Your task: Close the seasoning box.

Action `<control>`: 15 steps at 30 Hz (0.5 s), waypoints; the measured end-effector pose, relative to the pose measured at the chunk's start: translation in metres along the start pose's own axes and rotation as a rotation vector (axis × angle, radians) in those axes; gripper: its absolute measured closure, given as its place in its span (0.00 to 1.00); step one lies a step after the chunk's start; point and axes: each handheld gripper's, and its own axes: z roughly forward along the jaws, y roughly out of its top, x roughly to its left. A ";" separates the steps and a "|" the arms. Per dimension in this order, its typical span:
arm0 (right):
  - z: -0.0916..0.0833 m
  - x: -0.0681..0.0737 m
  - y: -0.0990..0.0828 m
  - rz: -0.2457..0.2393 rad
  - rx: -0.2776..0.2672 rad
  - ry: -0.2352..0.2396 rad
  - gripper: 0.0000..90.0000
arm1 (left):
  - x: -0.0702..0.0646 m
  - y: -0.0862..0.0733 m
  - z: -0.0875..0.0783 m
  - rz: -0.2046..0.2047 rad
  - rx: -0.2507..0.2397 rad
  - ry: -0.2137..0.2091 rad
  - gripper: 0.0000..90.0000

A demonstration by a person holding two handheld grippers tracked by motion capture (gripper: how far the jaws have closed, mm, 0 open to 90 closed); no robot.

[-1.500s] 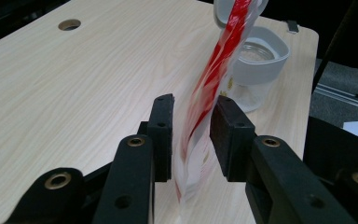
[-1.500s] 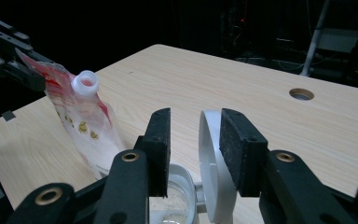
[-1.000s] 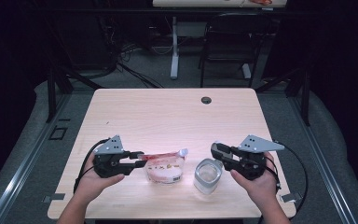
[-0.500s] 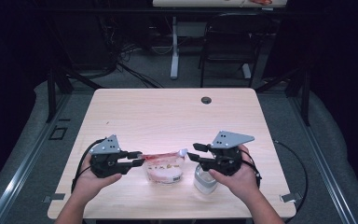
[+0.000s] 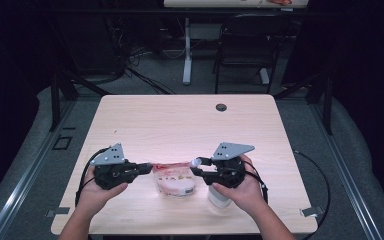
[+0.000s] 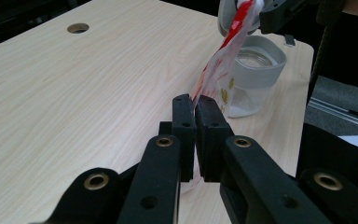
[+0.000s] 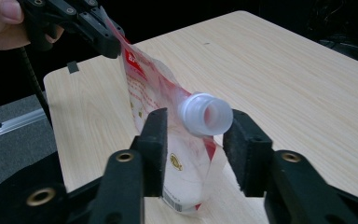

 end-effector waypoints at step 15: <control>-0.006 0.002 0.000 -0.003 0.025 0.017 0.76 | 0.001 0.003 0.004 -0.004 -0.002 0.020 0.96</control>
